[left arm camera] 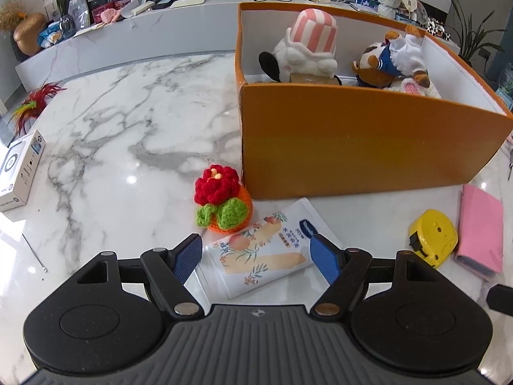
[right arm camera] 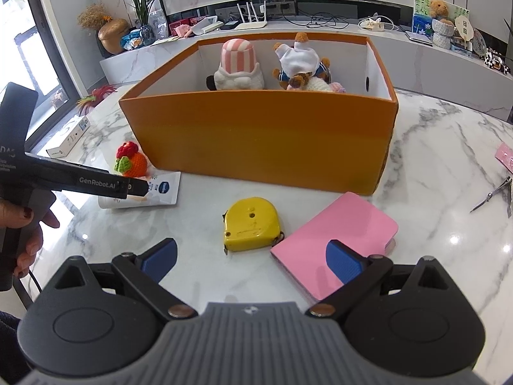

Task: Organize objects
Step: 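Move left tool to white Vaseline tube while right tool approaches pink notebook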

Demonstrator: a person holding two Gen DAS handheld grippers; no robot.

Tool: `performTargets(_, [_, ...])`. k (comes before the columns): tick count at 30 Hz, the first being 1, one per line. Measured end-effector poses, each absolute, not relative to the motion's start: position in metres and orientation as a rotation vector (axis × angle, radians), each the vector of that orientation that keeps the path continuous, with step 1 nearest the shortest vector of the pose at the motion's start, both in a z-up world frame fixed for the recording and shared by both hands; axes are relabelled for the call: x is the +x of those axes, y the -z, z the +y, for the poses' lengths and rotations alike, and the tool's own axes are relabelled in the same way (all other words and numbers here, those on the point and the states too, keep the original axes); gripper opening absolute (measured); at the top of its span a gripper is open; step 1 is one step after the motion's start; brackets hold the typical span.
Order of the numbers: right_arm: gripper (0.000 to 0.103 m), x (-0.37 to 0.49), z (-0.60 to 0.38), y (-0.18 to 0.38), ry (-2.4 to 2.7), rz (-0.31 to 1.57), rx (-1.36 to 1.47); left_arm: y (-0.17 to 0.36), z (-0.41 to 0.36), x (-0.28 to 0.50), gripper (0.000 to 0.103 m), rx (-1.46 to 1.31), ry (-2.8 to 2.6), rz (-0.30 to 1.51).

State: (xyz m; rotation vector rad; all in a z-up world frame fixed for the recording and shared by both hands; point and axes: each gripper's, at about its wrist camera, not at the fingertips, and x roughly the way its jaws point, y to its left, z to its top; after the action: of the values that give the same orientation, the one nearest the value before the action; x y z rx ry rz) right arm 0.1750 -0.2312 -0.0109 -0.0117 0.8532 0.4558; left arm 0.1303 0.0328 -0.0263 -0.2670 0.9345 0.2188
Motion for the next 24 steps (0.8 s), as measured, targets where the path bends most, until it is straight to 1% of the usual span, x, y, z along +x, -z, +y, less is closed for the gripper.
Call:
performTargets(6, [0.099,0.176,-0.236,0.01,-0.447,0.855,-0.002,0.027,0.033,0.125,0.088,-0.282,-0.189,0.961])
performTargets(9, [0.099,0.176,-0.238,0.01,-0.444,0.854,0.005,0.028,0.047,0.115,0.088,-0.433,-0.122,0.981])
performTargets(11, [0.099,0.175,-0.238,0.009,-0.443,0.851,0.01,0.025,0.06,0.108,0.088,-0.523,-0.109,0.945])
performTargets(13, [0.099,0.174,-0.238,0.008,-0.449,0.848,0.012,0.018,0.067,0.105,0.088,-0.52,-0.14,0.897])
performTargets(15, [0.099,0.174,-0.237,0.008,-0.451,0.845,0.009,0.016,0.07,0.105,0.088,-0.521,-0.154,0.89])
performTargets(18, [0.099,0.175,-0.238,0.008,-0.441,0.84,0.001,0.024,0.067,0.112,0.088,-0.538,-0.139,0.935])
performTargets(24, [0.099,0.181,-0.248,0.006,-0.391,0.809,-0.012,0.031,0.042,0.118,0.088,-0.434,-0.142,0.975])
